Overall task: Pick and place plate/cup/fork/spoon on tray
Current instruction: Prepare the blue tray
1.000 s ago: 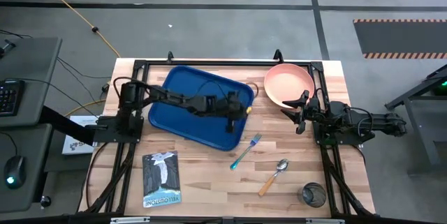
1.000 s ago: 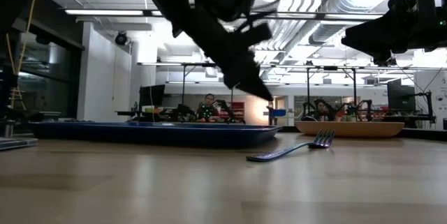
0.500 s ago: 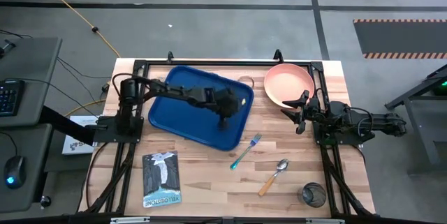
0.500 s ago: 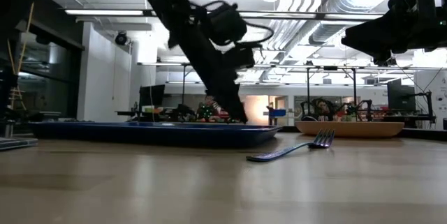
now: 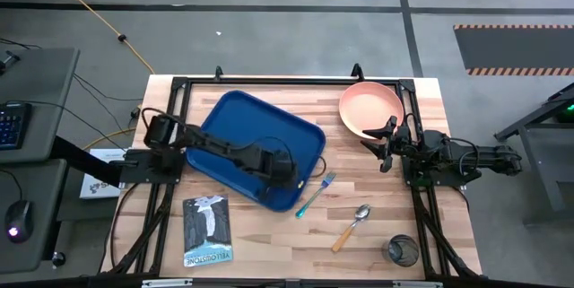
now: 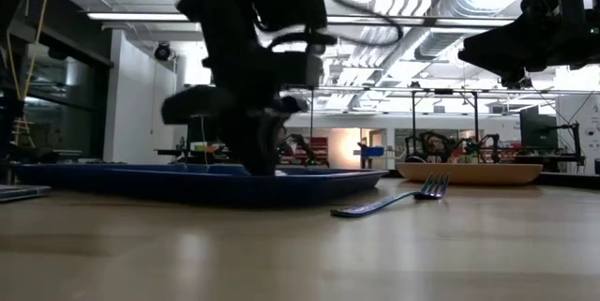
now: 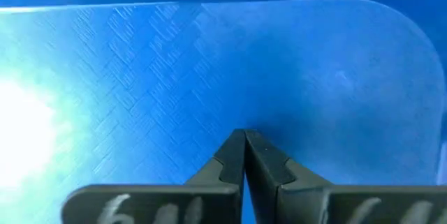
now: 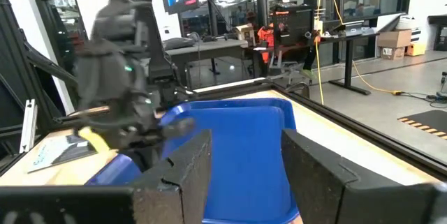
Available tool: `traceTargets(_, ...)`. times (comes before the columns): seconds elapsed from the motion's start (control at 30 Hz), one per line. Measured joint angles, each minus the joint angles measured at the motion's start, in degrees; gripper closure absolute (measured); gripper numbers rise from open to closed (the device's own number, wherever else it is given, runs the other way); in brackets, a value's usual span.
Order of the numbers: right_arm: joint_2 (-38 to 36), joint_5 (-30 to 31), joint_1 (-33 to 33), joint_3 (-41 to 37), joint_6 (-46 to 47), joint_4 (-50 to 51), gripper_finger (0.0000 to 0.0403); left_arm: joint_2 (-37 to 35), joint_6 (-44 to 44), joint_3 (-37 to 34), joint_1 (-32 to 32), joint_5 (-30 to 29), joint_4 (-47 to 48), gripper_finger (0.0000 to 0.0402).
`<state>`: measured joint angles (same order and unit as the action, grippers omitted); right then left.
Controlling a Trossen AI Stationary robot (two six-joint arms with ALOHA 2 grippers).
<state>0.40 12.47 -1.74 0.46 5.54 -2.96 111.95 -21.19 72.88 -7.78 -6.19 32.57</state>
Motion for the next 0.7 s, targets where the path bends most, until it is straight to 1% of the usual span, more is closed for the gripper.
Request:
traceTargets(0.1,0.0,0.0,0.0,0.0,0.0,0.0,0.0238,-2.8,-0.1,0.1,-1.5,-4.5,-0.1,0.0401)
traceTargets(0.13,0.0,0.0,0.0,0.0,0.0,0.0,0.0238,-3.5,-0.1,0.1,-1.8,-5.2,1.2,0.0401)
traceTargets(0.23,0.0,0.0,0.0,0.0,0.0,0.0,0.0238,-5.5,0.5,0.1,-2.7,-4.8,8.6,0.0401)
traceTargets(0.3,0.0,0.0,0.0,0.0,0.0,0.0,0.0238,-6.3,2.8,0.1,-3.0,-4.2,14.0,0.0401)
traceTargets(0.43,0.0,0.0,0.0,0.0,0.0,0.0,0.0238,-5.6,8.8,0.0,-3.0,-2.9,24.0,0.0401)
traceTargets(0.57,0.0,0.0,0.0,0.0,0.0,0.0,0.0238,-3.9,13.7,0.0,-2.0,-3.0,30.8,0.0401)
traceTargets(0.7,0.0,0.0,0.0,0.0,0.0,0.0,0.0238,-2.0,17.4,0.1,-0.7,-3.0,35.2,0.0401)
